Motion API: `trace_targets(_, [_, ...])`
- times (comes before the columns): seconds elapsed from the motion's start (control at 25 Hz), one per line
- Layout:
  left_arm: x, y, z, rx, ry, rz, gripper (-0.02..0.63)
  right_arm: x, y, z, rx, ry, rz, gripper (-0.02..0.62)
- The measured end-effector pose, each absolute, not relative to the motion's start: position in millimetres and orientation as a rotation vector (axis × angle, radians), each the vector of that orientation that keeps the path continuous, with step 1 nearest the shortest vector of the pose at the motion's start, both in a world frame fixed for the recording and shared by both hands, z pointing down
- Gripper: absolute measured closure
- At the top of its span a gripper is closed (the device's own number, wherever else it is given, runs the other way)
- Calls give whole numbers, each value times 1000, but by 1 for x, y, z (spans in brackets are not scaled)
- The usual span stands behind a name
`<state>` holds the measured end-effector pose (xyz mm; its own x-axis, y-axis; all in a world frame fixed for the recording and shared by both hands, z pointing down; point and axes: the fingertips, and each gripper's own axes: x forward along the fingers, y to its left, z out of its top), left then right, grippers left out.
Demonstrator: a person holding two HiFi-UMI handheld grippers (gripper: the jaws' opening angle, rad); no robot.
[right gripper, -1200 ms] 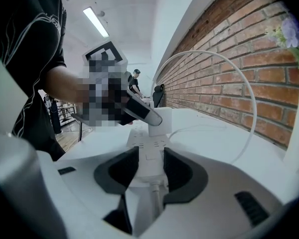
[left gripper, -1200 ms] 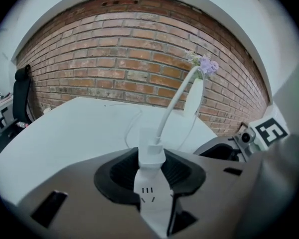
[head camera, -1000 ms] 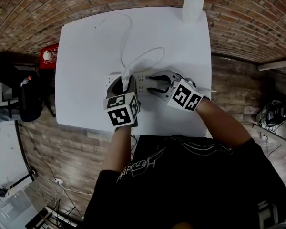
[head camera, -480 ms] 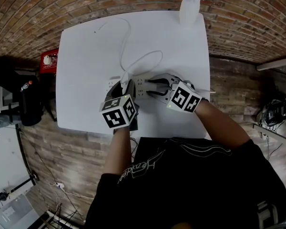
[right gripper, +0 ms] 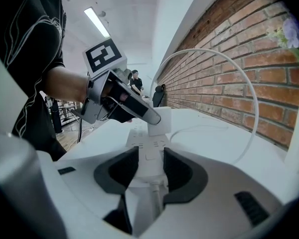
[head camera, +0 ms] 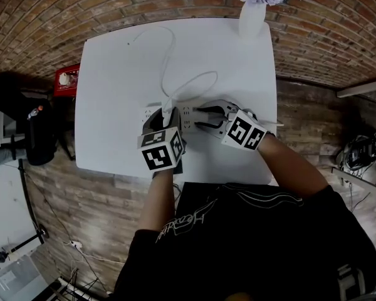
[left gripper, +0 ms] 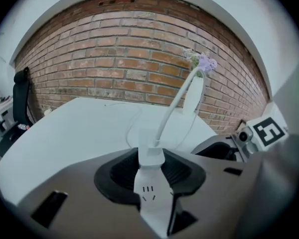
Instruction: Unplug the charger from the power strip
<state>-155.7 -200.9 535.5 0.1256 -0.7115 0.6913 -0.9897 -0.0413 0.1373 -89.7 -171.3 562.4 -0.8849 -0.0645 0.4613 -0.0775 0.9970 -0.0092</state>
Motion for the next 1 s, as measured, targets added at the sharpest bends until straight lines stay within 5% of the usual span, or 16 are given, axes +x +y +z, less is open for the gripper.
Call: trace_targets(1.0, [-152, -197, 529, 1842, -1685, 749, 467, -89, -170, 562, 90, -2666, 37, 459])
